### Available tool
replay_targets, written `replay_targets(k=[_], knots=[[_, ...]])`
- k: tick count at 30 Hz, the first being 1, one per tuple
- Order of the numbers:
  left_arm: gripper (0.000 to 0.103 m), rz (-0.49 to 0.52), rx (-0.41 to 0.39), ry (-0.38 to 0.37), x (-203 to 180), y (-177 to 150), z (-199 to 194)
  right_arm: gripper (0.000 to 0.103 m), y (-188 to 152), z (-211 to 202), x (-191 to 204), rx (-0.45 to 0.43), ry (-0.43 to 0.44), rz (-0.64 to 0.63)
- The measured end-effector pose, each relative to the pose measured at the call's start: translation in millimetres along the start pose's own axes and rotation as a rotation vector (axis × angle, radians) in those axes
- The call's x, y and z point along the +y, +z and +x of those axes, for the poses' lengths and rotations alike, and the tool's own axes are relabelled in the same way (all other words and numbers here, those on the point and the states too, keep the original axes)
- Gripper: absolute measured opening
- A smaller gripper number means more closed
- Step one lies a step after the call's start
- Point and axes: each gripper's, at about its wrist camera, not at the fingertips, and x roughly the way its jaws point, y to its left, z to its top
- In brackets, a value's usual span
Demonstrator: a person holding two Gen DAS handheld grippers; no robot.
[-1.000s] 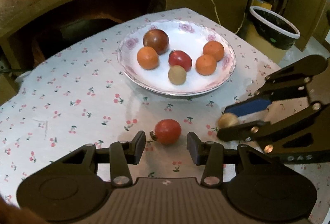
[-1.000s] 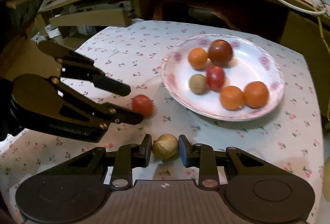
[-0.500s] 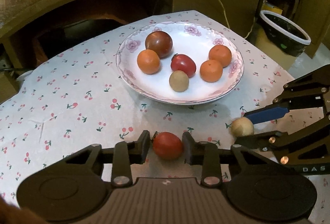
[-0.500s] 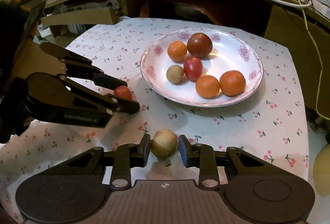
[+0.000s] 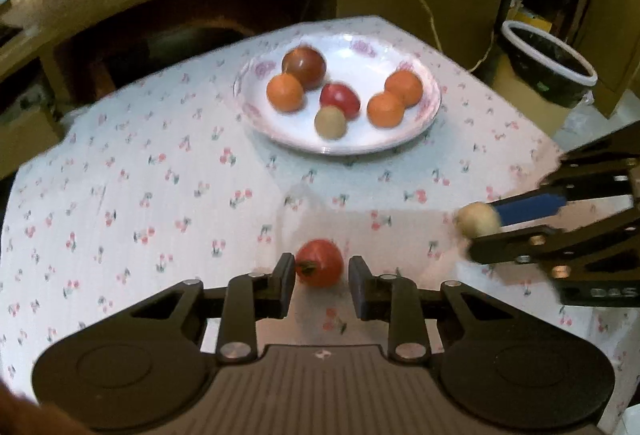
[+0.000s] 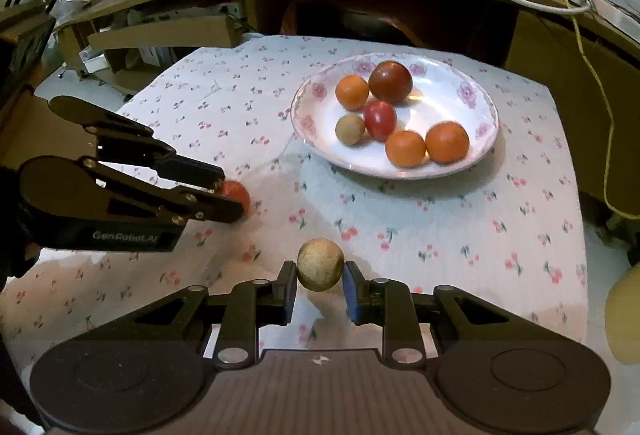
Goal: Organize fruits
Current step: 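Lift the red tomato and tan fruit off the cloth in both grippers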
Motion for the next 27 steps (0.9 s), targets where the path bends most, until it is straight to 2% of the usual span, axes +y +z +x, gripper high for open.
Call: replay_targets(k=[5, 12, 17, 22, 27], knots=[[0.035, -0.001, -0.002, -0.003, 0.3, -3.1, 6.3, 0.026, -12.6, -10.7, 7.9, 0.012, -0.017, 0.025], [0.042, 0.034, 0.007, 0.001, 0.1, -4.8, 6.8, 0.027, -16.1, 3.7, 8.4, 0.044, -0.025, 0.03], [0.044, 0.055, -0.002, 0.006, 0.0, -5.9, 6.3, 0.028, -15.5, 6.4, 5.9, 0.03, -0.008, 0.032], [0.044, 0.093, 0.0, 0.012, -2.6, -4.9, 6.0, 0.037, -13.4, 7.7, 11.0, 0.036, -0.02, -0.004], [0.045, 0.109, 0.007, -0.008, -1.5, -5.4, 5.8, 0.038, -14.2, 6.2, 7.0, 0.037, -0.011, -0.005]])
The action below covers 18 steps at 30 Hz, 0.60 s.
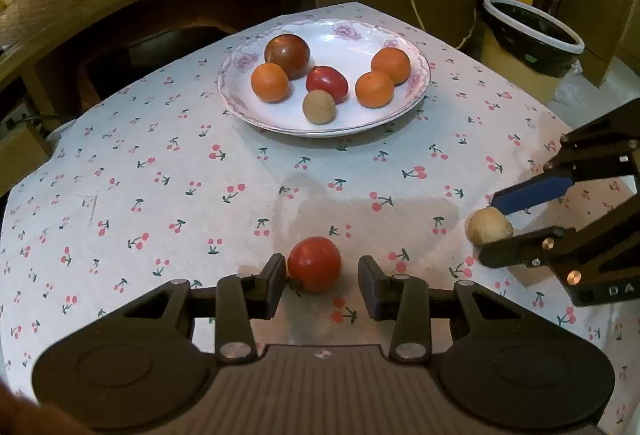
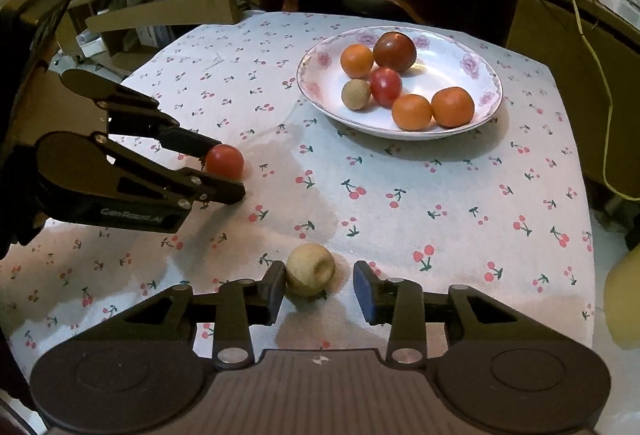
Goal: Organize fruits
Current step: 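Lift the red tomato and tan fruit off the cloth in both grippers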
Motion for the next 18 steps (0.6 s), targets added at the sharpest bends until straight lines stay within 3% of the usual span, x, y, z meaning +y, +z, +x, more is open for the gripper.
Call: replay_targets(k=[18], knots=[[0.048, 0.001, 0.004, -0.012, 2.1, 2.2, 1.4, 0.038, 1.2, 1.3, 0.0, -0.004, 0.009, 0.005]])
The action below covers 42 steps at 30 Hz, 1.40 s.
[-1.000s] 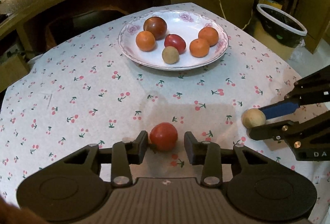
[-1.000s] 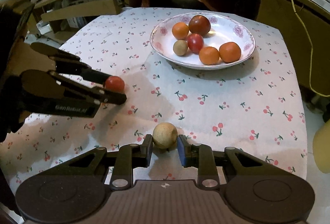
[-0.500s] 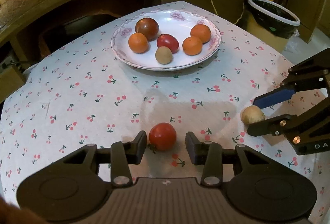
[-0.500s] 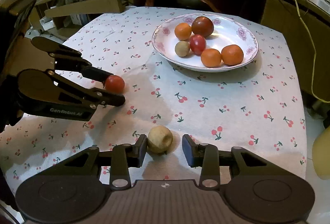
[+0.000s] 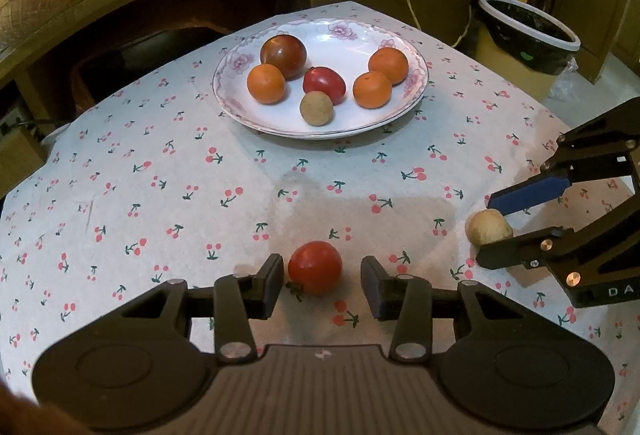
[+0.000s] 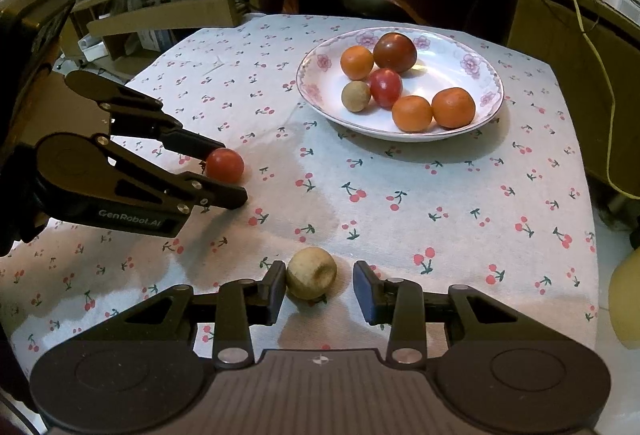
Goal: Organize fruits
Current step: 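Lift the red tomato and tan fruit off the cloth in both grippers, then carry the red tomato and tan fruit in both grippers over the plate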
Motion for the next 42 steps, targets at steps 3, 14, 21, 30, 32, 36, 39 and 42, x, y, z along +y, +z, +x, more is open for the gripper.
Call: replay_targets(k=[3, 14, 21, 30, 32, 36, 39, 42], knots=[[0.048, -0.023, 0.004, -0.001, 2.4, 1.6, 1.5, 0.038, 0.5, 0.8, 0.2, 0.001, -0.001, -0.001], [0.037, -0.019, 0.012, 0.022, -5.1, 3.6, 0.8, 0.028, 3.7, 2.9, 9.0, 0.012, -0.025, -0.044], [0.034, -0.012, 0.003, 0.022, -8.9, 7.4, -2.2, 0.028, 8.6, 2.6, 4.3, 0.002, -0.032, -0.02], [0.034, 0.001, 0.003, 0.022, -11.3, 8.9, -2.3, 0.028, 12.3, 2.0, -0.4, -0.012, -0.048, 0.001], [0.035, -0.002, 0.016, 0.028, -10.2, 7.0, 1.6, 0.028, 12.5, 2.8, -1.2, -0.01, -0.047, 0.005], [0.035, -0.014, 0.008, 0.018, -7.3, 5.7, 3.2, 0.028, 13.1, 4.0, -2.3, -0.006, -0.047, 0.013], [0.035, -0.008, -0.001, 0.018, -7.4, 3.8, 2.6, 0.028, 12.7, 5.7, -3.0, 0.002, -0.047, 0.021], [0.034, -0.01, 0.001, 0.015, -6.9, 3.4, 1.6, 0.028, 11.9, 5.9, -3.2, 0.003, -0.048, 0.021]])
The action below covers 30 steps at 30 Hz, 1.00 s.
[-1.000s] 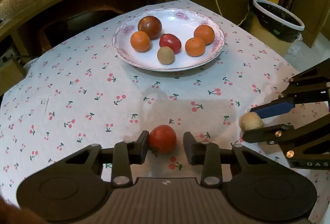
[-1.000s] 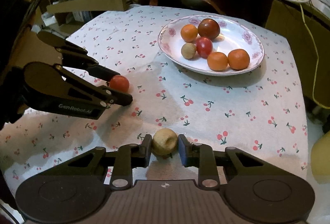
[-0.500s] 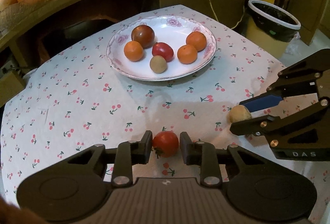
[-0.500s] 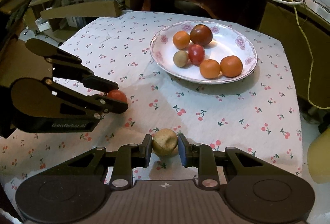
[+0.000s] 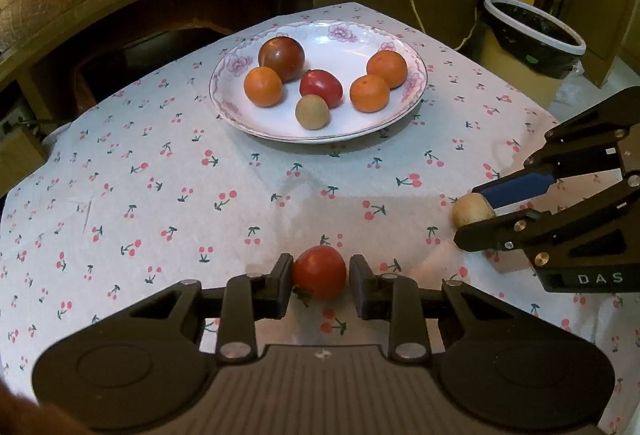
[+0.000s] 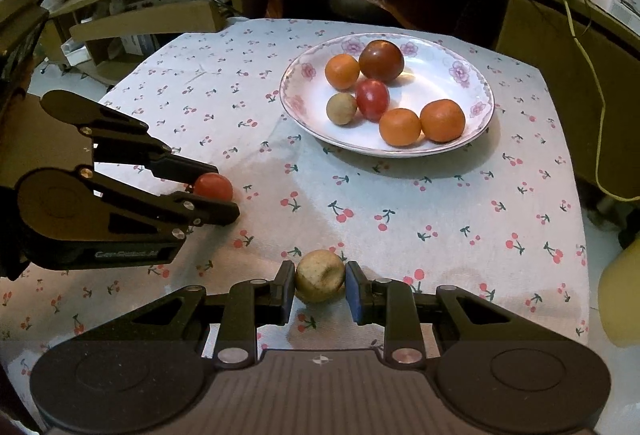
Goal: Organize fruits
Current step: 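Carry the red tomato and tan fruit in both grippers over the plate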
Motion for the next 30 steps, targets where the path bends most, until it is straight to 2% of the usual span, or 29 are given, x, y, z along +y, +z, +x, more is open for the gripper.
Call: replay_targets(k=[13, 30], knots=[[0.033, 0.007, -0.012, -0.007, -8.8, 9.6, -3.4, 0.028, 4.9, -4.3, -3.9, -0.027, -0.021, 0.011], [0.033, 0.004, -0.062, 0.041, -14.4, 35.2, -8.5, 0.028, 30.5, -6.0, -5.0, -0.095, -0.07, 0.026]])
